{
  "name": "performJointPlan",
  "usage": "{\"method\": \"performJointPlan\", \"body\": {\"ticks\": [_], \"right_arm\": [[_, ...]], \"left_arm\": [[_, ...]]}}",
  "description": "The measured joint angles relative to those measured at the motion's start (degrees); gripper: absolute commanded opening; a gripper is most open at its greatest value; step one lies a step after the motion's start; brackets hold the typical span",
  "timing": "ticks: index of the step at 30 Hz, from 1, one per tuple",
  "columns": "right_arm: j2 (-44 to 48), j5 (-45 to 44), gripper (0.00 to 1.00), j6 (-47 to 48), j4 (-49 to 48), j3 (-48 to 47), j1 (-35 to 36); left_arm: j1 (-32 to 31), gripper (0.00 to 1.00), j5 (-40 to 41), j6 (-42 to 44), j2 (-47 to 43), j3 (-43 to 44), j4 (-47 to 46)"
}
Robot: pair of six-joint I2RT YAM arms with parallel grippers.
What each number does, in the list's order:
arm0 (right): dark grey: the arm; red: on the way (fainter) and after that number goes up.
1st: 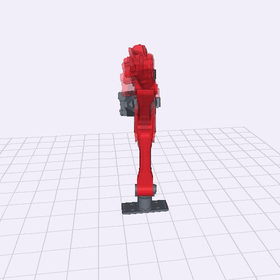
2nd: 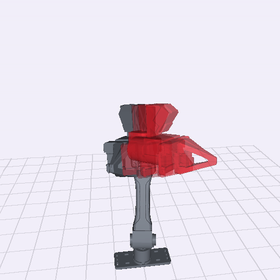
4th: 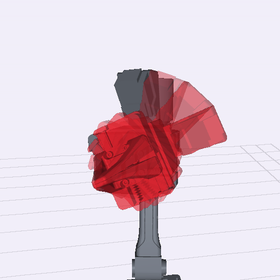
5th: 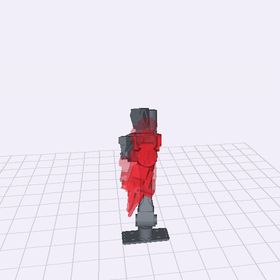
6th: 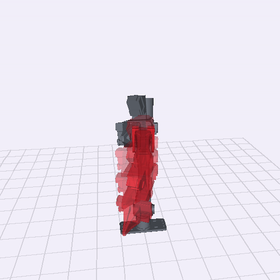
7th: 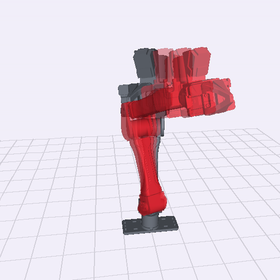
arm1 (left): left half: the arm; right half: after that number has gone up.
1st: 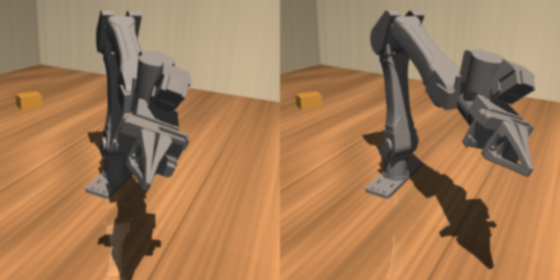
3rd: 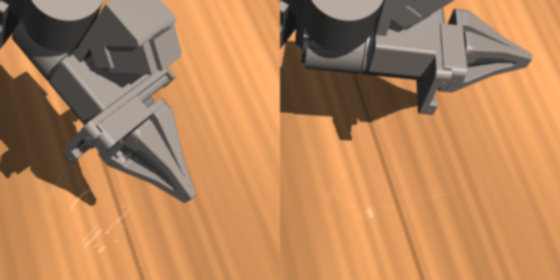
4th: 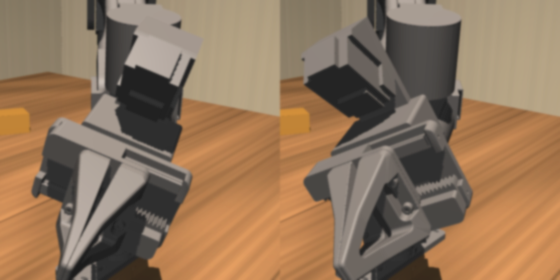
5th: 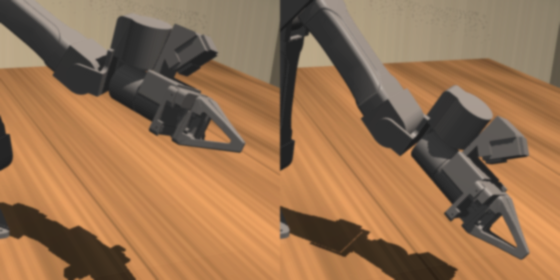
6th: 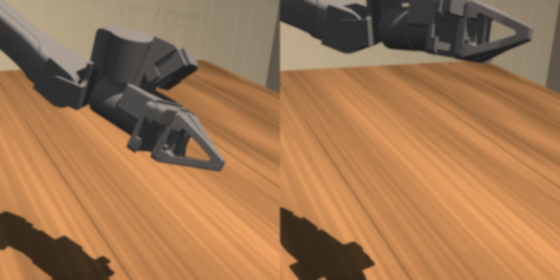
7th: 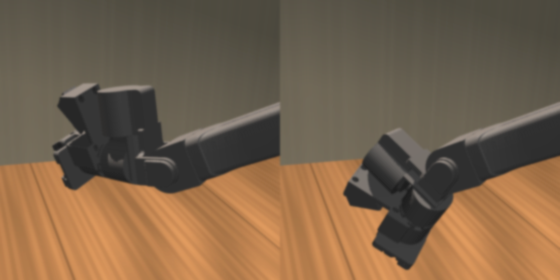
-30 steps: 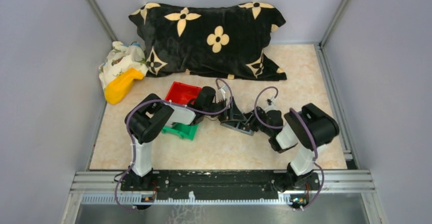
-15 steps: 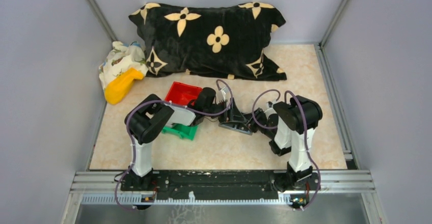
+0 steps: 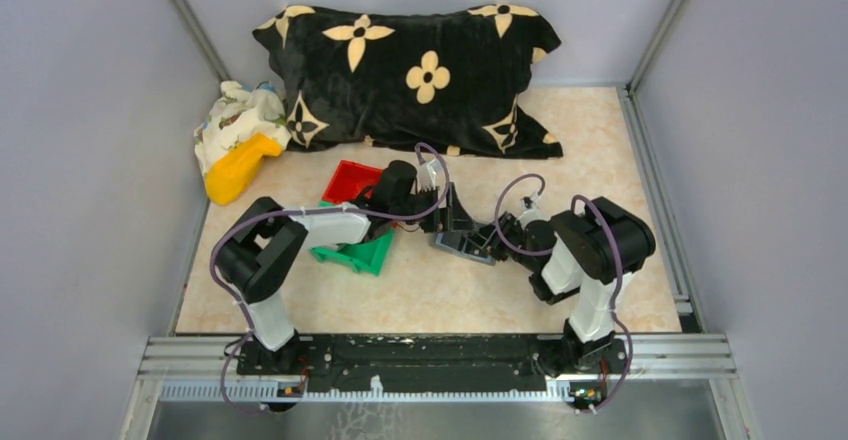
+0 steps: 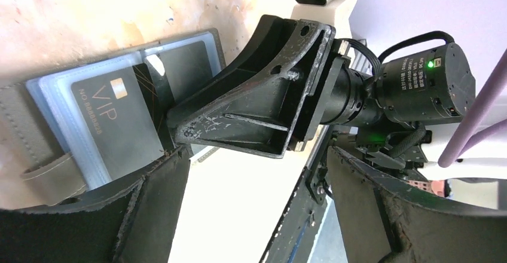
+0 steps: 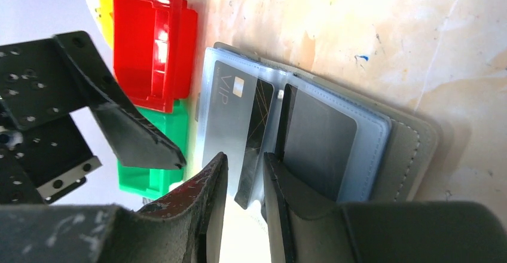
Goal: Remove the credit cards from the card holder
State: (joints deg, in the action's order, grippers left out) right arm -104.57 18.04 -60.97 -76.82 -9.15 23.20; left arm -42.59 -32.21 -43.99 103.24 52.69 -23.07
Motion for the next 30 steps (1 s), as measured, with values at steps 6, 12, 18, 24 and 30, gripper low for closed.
{"method": "performJointPlan", "body": {"ticks": [6,12,18,24,30], "right_arm": [[3.69,-0.90,0.30,3.08,6.78,-1.49,0.42],[4.72,-1.20,0.30,4.42,9.29,-2.27,0.44],[4.83,-1.49,0.30,4.46,9.40,-2.27,0.63],[5.05,-1.51,0.30,4.59,10.23,-2.64,0.66],[5.05,-1.46,0.28,4.96,10.54,-3.02,0.68]], "left_arm": [[1.51,0.90,2.73,3.32,-1.90,0.07,3.28],[3.87,0.90,4.39,4.98,-1.22,-1.42,4.50],[4.11,0.90,3.56,4.92,2.05,-1.42,3.17],[4.11,0.90,2.49,4.79,3.04,-1.42,1.16],[4.11,0.90,1.81,4.61,3.58,-1.42,0.22]]}}
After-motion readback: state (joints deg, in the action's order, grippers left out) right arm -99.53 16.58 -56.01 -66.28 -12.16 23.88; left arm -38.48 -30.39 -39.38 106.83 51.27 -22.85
